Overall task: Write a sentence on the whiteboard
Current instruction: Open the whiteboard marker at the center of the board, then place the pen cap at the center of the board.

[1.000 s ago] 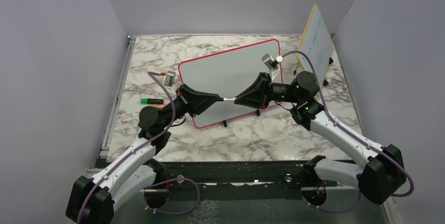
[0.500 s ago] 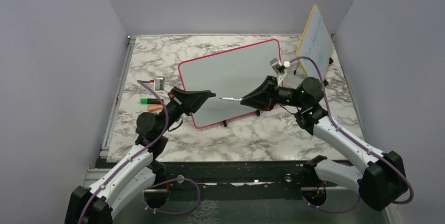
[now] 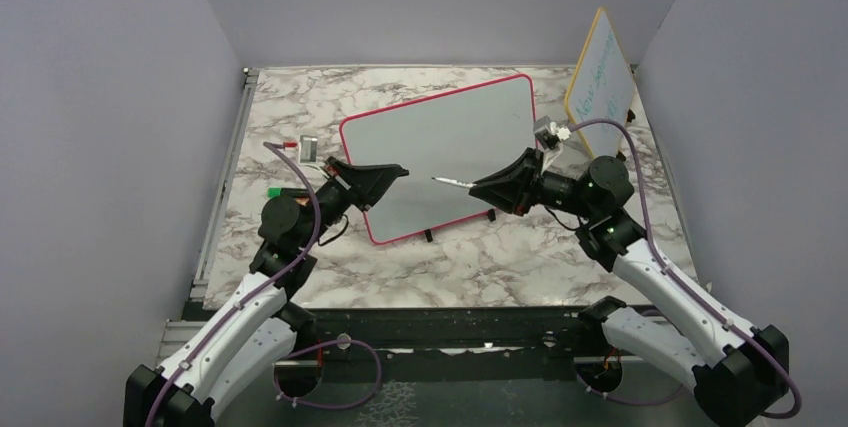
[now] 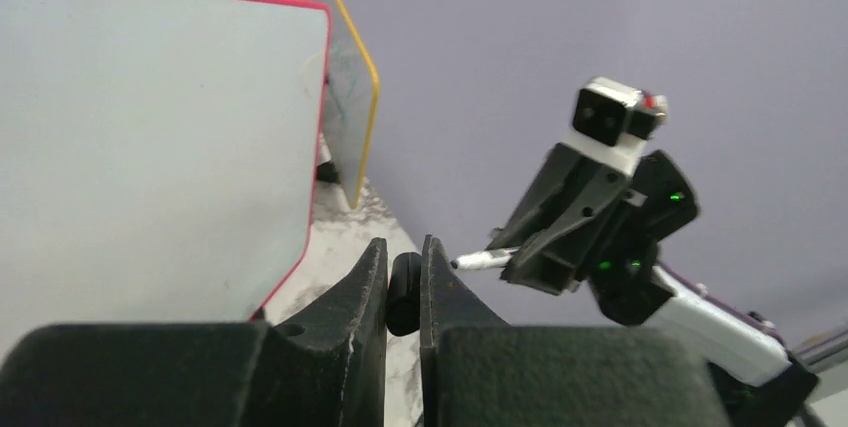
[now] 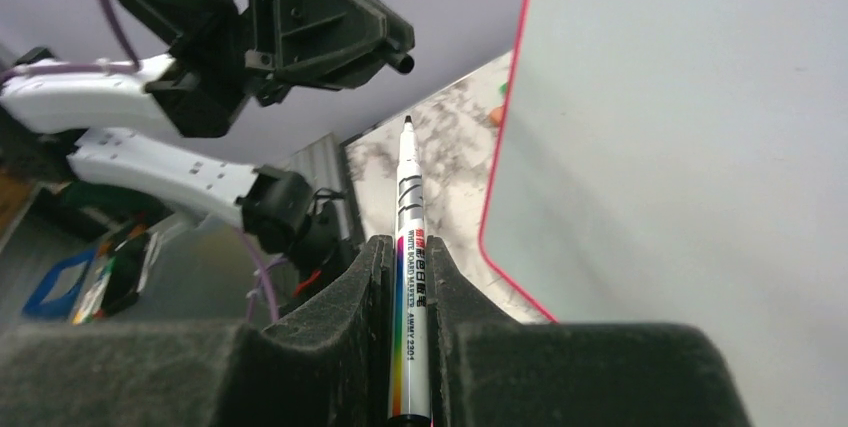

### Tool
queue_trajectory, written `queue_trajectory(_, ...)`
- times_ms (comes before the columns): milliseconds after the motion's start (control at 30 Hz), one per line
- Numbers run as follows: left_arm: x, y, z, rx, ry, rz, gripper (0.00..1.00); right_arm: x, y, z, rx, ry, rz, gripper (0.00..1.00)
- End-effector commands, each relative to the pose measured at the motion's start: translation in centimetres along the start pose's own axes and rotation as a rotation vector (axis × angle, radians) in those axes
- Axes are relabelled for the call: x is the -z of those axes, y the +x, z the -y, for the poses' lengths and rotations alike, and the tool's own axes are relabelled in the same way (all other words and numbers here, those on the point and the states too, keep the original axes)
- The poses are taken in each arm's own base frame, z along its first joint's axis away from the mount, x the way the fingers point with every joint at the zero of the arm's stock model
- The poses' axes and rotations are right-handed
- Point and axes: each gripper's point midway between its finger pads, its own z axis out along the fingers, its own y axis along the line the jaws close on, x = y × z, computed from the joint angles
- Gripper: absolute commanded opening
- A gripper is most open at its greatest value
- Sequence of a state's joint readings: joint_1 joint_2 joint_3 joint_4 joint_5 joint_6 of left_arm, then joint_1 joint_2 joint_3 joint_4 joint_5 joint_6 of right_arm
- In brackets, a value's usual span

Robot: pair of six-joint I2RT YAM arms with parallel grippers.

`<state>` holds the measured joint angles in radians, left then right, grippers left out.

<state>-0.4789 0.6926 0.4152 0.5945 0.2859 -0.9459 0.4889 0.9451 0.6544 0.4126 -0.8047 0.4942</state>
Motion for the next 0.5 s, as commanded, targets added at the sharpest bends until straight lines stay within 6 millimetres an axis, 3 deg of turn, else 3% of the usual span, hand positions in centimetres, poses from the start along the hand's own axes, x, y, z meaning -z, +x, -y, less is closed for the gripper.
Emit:
queue_trajectory(0,-0.4,2.2,-2.4,-0.090,-0.122,-0.185,0.00,1.8,-2.1,2.8,0.125,0.247,0.061,0.01)
queue_trajectory(167,-0.5,5.4,-4.4,-0.089,-0.193,-0.396,0.00,3.9,-2.9,4.0,0.193,0.391,0.100,0.01)
queue_trajectory(467,0.0,14.7,-5.7,-0.221,-0.299,-0.717,0.00,6.5,-3.6,5.0,0.252,0.545,0.128,0.01)
